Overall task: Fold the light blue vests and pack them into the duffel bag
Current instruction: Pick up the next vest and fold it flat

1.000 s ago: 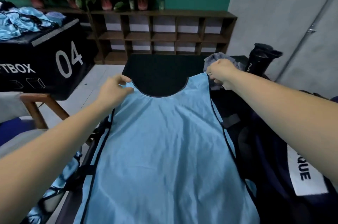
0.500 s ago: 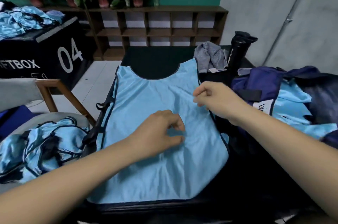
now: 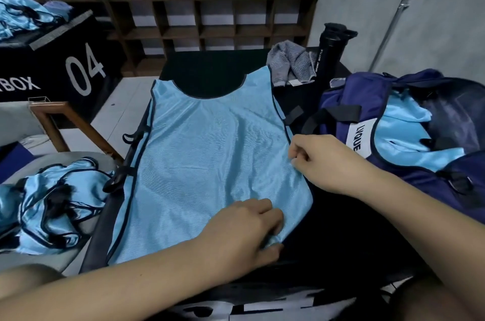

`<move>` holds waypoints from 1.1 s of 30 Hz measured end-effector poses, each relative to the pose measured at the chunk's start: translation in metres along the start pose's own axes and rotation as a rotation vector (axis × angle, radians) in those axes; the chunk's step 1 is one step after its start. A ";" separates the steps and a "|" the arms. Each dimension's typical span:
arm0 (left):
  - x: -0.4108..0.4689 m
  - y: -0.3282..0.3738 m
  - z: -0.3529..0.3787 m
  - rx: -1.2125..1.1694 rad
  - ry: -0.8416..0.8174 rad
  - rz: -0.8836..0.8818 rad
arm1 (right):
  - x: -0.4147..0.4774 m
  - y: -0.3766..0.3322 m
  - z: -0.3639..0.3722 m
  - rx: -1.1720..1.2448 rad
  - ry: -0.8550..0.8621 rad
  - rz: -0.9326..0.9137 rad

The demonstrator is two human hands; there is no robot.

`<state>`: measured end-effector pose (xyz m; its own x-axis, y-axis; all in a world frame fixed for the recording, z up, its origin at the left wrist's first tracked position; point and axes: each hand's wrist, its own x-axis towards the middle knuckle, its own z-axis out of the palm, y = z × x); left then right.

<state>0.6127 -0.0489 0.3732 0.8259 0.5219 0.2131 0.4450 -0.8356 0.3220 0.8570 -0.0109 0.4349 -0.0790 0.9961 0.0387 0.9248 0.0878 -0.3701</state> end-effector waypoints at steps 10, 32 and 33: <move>0.017 -0.030 -0.044 -0.207 0.158 -0.187 | -0.009 -0.024 -0.005 0.095 -0.393 -0.284; -0.015 -0.158 -0.140 0.275 0.003 -0.729 | 0.065 -0.013 -0.008 0.041 0.154 -0.185; -0.014 -0.166 -0.143 0.285 0.040 -0.735 | 0.075 -0.013 -0.009 0.013 0.164 -0.172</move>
<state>0.4777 0.1066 0.4490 0.2754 0.9586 0.0720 0.9480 -0.2833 0.1451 0.8426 0.0628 0.4512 -0.1722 0.9521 0.2525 0.8979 0.2572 -0.3573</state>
